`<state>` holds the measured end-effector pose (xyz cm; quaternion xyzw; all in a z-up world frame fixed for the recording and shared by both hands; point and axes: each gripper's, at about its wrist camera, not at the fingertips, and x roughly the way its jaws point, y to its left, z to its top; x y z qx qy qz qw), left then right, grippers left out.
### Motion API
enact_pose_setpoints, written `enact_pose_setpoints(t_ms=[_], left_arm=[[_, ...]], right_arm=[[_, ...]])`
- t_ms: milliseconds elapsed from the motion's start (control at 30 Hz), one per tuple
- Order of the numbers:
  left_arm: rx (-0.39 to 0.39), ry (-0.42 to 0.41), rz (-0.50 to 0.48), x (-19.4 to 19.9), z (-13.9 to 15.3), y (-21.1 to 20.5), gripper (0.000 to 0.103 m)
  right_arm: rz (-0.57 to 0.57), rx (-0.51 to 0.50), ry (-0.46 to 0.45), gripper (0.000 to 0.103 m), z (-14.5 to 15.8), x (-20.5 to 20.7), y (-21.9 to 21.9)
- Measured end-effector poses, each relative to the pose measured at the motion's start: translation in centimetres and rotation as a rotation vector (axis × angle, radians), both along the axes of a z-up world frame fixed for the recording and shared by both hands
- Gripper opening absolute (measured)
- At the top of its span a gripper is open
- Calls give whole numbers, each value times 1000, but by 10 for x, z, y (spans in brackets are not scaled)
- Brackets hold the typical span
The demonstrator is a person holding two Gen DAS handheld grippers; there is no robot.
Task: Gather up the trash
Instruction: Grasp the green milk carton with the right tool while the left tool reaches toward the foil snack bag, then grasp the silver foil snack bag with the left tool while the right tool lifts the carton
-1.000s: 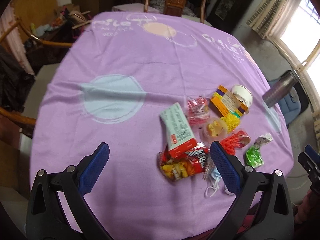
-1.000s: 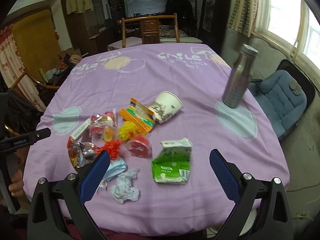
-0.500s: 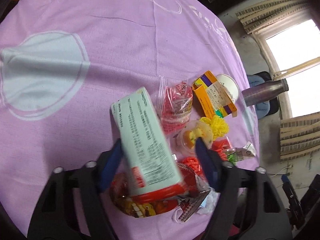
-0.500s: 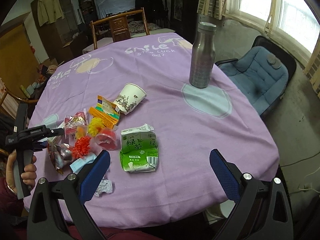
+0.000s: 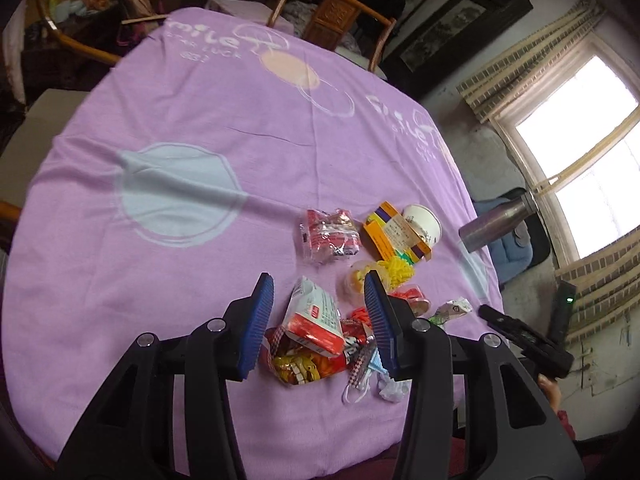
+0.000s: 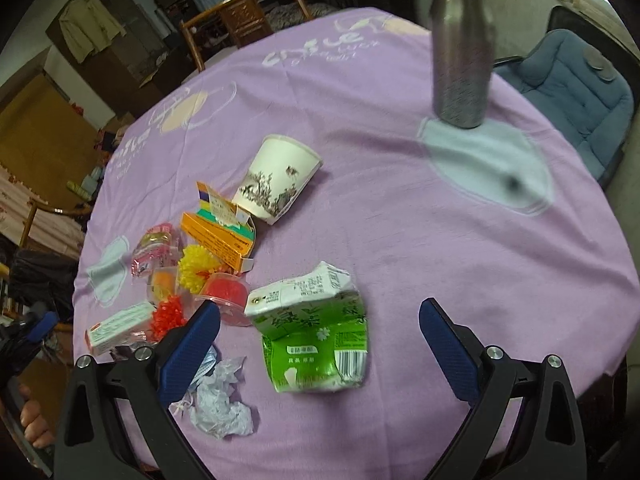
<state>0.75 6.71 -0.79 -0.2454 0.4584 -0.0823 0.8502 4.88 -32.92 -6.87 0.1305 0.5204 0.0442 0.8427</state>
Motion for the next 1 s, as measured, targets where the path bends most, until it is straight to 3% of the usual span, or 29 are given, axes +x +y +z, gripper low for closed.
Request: enact_pose_setpoints(t_ms=[167, 233, 267, 467, 667, 867, 1000], left_arm=[[2, 6, 76, -22, 7, 13, 46], [-1, 13, 112, -31, 8, 19, 46], [-5, 13, 125, -34, 9, 21, 46], [1, 7, 219, -64, 15, 43, 46], [-18, -13, 322, -98, 19, 79, 46], [-45, -35, 432, -151, 15, 123, 46], [-45, -2, 361, -142, 9, 116, 48]], right_arm=[[75, -77, 41, 97, -29, 23, 20], [100, -80, 39, 73, -38, 25, 21], [104, -30, 14, 72, -36, 24, 19], [143, 8, -171, 72, 14, 15, 26], [213, 50, -257, 72, 56, 9, 56], [346, 54, -323, 72, 84, -1, 118], [373, 97, -303, 72, 96, -5, 142]])
